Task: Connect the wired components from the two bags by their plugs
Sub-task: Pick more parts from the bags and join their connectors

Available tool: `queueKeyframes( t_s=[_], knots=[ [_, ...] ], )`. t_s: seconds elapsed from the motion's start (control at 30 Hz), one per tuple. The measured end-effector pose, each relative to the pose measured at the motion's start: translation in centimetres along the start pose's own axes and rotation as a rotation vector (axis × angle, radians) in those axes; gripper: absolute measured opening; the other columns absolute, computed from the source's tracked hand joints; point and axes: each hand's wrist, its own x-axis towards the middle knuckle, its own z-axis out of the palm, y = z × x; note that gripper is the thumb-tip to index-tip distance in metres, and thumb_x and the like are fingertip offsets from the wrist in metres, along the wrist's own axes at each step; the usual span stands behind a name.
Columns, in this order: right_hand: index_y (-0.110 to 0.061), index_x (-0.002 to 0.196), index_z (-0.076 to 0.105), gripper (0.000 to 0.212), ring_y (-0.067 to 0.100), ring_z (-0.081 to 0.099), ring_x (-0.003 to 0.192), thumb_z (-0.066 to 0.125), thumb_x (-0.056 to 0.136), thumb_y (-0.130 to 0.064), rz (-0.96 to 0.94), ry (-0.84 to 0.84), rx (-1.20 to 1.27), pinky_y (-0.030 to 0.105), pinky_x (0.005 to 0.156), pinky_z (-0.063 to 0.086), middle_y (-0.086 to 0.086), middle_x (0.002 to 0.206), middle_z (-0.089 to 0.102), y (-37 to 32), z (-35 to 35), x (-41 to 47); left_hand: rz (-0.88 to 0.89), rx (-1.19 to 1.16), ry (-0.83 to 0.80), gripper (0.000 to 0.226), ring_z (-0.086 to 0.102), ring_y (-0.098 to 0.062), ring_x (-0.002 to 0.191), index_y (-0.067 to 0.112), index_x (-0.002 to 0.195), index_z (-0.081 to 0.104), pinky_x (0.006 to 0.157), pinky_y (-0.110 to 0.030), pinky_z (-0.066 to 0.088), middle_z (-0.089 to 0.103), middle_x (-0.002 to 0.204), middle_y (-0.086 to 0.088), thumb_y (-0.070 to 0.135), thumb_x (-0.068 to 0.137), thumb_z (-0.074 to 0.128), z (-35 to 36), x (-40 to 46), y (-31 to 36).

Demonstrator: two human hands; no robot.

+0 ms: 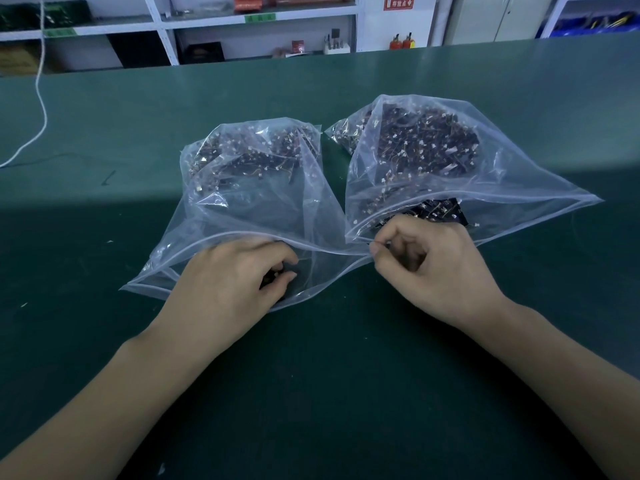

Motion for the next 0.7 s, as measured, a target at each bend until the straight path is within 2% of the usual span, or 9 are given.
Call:
queueKeyframes(
  t_s=[0.2,0.37,0.5,0.57,0.63,0.7],
  knots=[
    [-0.025,0.081,0.067,0.015,0.016,0.052,0.051,0.072,0.095,-0.025,-0.009,0.009,0.01,0.028,0.056,0.042,-0.007,0.058,0.055,0.0,-0.1,0.0,0.027,0.035,0.052,0.021,0.072,-0.019,0.074,0.024,0.098,0.078,0.055,-0.039,0.058,0.074,0.088,0.013,0.01,0.083,0.083,-0.1,0.0,0.2],
    [-0.022,0.08,0.066,0.016,0.016,0.051,0.048,0.073,0.094,-0.019,-0.044,0.016,0.034,0.024,0.056,0.039,-0.008,0.056,0.054,-0.1,-0.1,-0.1,0.074,0.012,0.149,0.023,0.066,-0.013,0.068,0.024,0.102,0.081,0.052,-0.034,0.055,0.073,0.091,0.014,0.008,0.086,0.082,0.0,0.1,0.8],
    [-0.015,0.082,0.065,0.009,0.016,0.05,0.047,0.068,0.091,-0.014,-0.153,-0.005,0.085,0.018,0.055,0.037,-0.009,0.058,0.055,-0.6,-0.4,-0.2,0.151,-0.08,0.25,0.017,0.064,-0.013,0.069,0.018,0.101,0.081,0.053,-0.038,0.057,0.072,0.095,0.01,0.005,0.093,0.075,0.0,0.0,1.2],
    [-0.016,0.095,0.068,0.003,0.013,0.05,0.047,0.068,0.094,-0.019,-0.22,-0.06,0.086,0.014,0.057,0.035,-0.012,0.063,0.058,-0.7,-0.3,-0.5,0.201,-0.165,0.275,0.012,0.066,-0.014,0.071,0.014,0.098,0.081,0.058,-0.035,0.057,0.072,0.097,0.006,0.006,0.095,0.073,0.0,-0.1,1.5],
    [-0.02,0.118,0.069,0.023,0.011,0.049,0.047,0.07,0.096,-0.027,-0.243,-0.116,0.072,0.011,0.058,0.035,-0.016,0.069,0.06,-0.8,0.0,-0.7,0.227,-0.23,0.284,0.009,0.068,-0.015,0.073,0.01,0.096,0.081,0.061,-0.033,0.057,0.072,0.097,0.003,0.005,0.094,0.074,0.1,-0.2,2.0],
    [-0.024,0.13,0.068,0.035,0.011,0.047,0.048,0.073,0.096,-0.03,-0.263,-0.152,0.059,0.013,0.058,0.036,-0.018,0.073,0.061,-0.8,0.3,-0.7,0.244,-0.264,0.287,0.008,0.068,-0.015,0.074,0.008,0.094,0.08,0.064,-0.031,0.057,0.071,0.096,0.003,0.005,0.094,0.073,0.3,-0.2,2.5]
  ],
)
